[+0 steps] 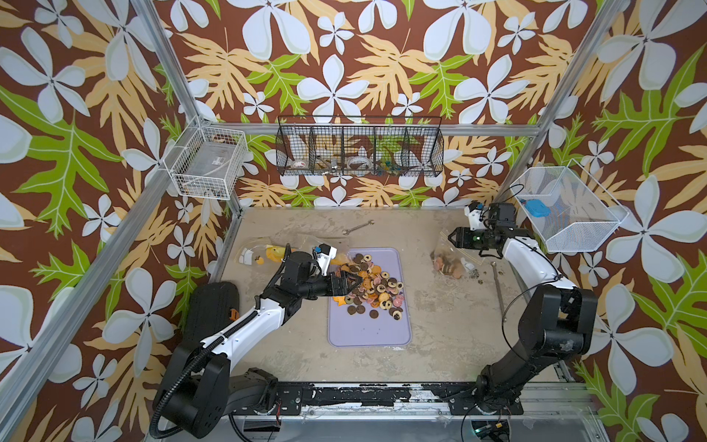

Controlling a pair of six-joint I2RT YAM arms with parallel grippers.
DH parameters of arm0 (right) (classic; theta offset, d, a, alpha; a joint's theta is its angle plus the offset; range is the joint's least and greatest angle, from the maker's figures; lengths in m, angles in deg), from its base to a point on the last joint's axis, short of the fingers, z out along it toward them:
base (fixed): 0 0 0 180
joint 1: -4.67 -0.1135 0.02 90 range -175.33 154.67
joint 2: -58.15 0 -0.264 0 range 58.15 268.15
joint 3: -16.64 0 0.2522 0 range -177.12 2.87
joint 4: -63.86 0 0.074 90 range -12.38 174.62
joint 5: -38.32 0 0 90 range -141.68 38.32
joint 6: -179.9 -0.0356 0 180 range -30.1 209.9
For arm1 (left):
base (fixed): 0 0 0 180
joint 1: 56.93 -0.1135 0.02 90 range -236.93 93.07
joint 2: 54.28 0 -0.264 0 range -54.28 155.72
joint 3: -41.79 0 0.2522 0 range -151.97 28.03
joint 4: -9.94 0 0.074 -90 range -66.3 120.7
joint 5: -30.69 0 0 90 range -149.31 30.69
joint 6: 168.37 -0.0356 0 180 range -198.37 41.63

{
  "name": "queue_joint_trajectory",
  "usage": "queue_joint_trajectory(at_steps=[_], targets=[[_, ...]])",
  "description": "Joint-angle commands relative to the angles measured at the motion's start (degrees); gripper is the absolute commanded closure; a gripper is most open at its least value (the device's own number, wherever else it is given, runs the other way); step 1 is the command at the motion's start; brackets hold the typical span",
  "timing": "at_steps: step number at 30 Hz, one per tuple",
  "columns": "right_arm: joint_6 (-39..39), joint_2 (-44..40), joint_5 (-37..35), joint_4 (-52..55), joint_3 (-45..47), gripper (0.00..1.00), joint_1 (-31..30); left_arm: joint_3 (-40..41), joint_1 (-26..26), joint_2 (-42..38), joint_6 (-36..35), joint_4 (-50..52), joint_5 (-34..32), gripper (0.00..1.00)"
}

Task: Pour cookies out of the ziploc bag
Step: Move the ziploc bag to the center of the board.

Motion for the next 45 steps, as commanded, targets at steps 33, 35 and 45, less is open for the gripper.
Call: queue_joint_trajectory(at_steps=[33,35,45], targets=[[-8.9,-6.1,16.0,-2.2,5.6,0.97,-0.4,-0.1,0.0,1.1,0.3,-1.5,0.9,0.00],[-7.7,-6.6,13.6,-0.9,5.3,0.98,-0.4,-0.1,0.1,1.1,0.3,-1.5,0.9,0.00],[-6.7,-11.5,10.0,1.9,6.0,1.00,-1.7,0.0,0.0,1.6,0.7,-2.0,0.8,0.00]])
